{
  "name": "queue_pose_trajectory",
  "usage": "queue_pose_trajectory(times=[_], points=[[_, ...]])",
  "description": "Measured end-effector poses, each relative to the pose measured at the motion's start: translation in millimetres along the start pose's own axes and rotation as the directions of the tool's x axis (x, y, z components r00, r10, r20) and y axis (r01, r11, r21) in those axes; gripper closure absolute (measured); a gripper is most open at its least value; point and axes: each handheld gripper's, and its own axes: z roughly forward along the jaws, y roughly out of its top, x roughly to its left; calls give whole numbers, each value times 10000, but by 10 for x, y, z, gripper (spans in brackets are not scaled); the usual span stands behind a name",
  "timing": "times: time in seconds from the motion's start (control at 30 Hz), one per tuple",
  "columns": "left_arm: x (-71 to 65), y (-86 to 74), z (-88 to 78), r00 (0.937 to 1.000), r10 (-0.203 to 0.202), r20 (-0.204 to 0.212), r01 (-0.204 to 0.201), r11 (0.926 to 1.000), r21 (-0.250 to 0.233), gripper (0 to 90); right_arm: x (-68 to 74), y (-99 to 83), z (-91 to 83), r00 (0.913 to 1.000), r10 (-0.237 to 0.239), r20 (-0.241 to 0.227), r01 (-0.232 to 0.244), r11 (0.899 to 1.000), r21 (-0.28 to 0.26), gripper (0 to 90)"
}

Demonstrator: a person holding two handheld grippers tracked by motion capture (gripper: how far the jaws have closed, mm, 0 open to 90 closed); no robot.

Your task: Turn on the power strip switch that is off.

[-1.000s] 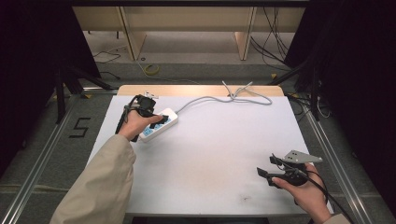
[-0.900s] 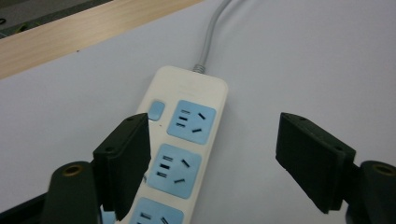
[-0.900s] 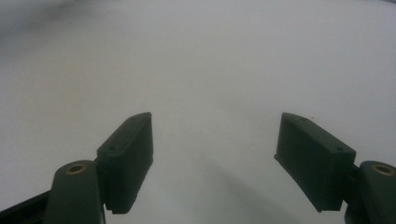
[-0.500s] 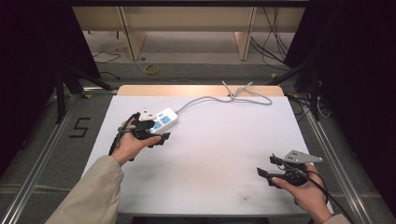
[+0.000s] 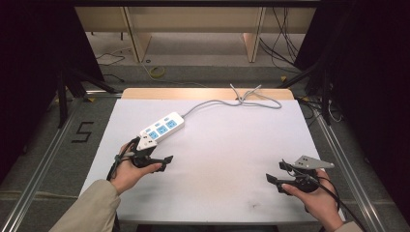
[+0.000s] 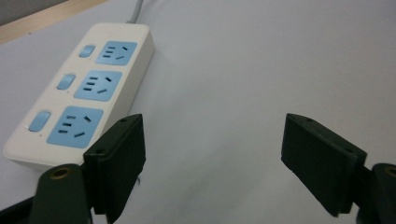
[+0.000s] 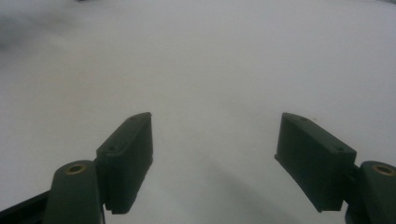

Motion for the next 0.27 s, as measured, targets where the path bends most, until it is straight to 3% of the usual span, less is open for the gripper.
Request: queue_pose_trajectory(times=[0.13, 0.27], points=[[-69, -39, -20, 9998, 165, 115, -166, 9999, 24, 209, 1, 2, -5, 10000, -21, -2, 21, 10000, -44, 276], [-121, -15, -30, 9991, 286, 318, -277, 9992, -276, 196, -10, -5, -15, 10000, 10, 36, -10, 10000, -68, 276]])
